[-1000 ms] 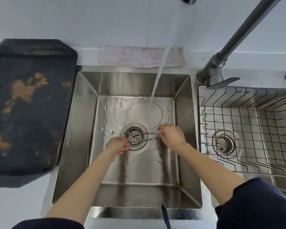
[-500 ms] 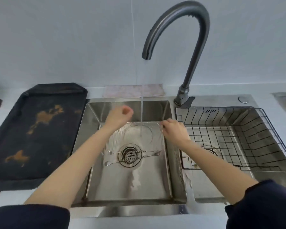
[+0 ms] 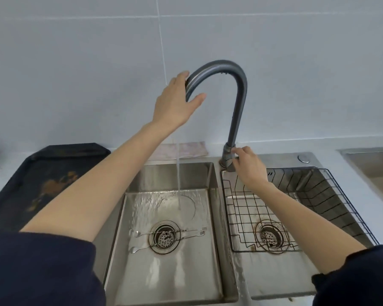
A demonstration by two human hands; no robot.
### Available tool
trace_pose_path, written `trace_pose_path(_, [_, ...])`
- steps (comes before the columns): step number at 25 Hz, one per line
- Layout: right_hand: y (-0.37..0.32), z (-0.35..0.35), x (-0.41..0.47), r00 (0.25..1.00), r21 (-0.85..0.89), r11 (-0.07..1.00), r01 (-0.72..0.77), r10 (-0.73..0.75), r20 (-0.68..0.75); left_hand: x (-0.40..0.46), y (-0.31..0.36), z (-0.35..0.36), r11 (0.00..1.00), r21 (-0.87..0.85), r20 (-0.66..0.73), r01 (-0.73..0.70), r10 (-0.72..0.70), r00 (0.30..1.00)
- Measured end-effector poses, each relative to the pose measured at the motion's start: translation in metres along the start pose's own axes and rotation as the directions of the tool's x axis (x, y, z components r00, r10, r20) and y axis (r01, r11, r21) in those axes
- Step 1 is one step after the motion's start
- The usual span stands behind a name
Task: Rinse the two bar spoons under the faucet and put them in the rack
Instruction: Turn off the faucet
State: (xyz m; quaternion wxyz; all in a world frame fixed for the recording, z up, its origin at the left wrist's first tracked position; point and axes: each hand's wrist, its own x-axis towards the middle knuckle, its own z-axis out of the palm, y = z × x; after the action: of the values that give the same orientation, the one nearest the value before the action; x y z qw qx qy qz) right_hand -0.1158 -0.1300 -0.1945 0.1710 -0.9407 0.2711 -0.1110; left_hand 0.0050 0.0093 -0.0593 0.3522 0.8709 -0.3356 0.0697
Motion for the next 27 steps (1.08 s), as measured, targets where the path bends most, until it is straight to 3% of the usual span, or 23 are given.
trace_pose_path(6, [0.015, 0.002, 0.011, 0.999, 0.057, 0.998, 0.022, -0.024, 0.031, 0.012, -0.004, 0.020, 0.997, 0.016, -0.130, -0.081, 0.082, 0.988])
trace_pose_path(14, [0.010, -0.007, 0.034, 0.998, 0.191, 0.981, -0.039, 0.030, 0.047, 0.010, -0.008, 0.023, 0.994, 0.023, -0.169, -0.104, 0.107, 0.980])
trace_pose_path(20, [0.010, -0.007, 0.036, 0.996, 0.146, 0.987, -0.061, 0.051, 0.069, 0.008, -0.007, 0.023, 0.996, -0.007, -0.161, -0.085, 0.082, 0.984])
trace_pose_path(22, [0.005, -0.008, 0.034, 0.995, 0.054, 0.997, -0.058, 0.053, 0.081, 0.006, -0.006, 0.021, 0.996, -0.033, -0.143, -0.077, 0.072, 0.987])
trace_pose_path(25, [-0.008, -0.006, 0.024, 0.999, -0.115, 0.993, 0.032, -0.026, 0.047, 0.002, -0.009, 0.011, 0.990, -0.106, -0.042, -0.096, 0.092, 0.995])
trace_pose_path(27, [-0.019, 0.001, 0.013, 0.993, -0.118, 0.986, 0.118, -0.115, 0.037, -0.007, -0.019, 0.007, 0.987, -0.135, 0.029, -0.092, 0.097, 0.995])
